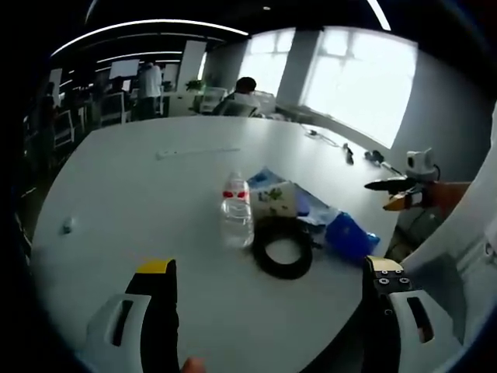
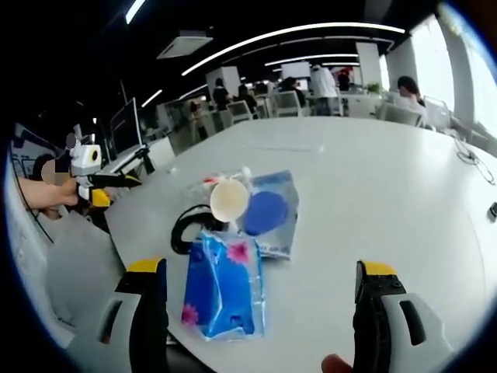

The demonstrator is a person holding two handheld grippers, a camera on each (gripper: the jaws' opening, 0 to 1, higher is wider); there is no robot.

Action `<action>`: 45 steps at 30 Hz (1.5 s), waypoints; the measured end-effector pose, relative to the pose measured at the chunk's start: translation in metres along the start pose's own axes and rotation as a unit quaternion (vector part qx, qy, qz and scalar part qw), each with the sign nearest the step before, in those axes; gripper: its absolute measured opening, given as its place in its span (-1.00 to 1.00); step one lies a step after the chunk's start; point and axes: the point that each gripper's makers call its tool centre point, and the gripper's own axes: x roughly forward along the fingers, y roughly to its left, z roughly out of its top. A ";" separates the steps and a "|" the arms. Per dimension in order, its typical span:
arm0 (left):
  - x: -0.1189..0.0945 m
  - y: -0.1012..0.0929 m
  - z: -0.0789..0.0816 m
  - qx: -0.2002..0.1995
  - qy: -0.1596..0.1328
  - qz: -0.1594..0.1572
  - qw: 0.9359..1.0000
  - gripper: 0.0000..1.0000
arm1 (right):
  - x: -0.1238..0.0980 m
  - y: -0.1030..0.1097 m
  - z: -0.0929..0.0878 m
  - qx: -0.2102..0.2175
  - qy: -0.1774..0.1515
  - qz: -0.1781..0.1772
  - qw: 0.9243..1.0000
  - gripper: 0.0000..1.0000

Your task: Arrange the tabletop items into an orderly group along one side of the table until the central work area is clear of visible clutter.

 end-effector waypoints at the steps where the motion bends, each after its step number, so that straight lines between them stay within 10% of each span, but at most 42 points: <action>1: 0.001 0.000 0.000 0.000 0.000 0.000 1.000 0.93 | 0.001 0.000 0.000 -0.001 0.000 0.001 1.000 1.00; 45: 0.040 0.012 0.017 -0.010 0.011 -0.029 0.999 0.93 | 0.018 0.004 0.015 0.001 0.002 0.006 1.000 0.97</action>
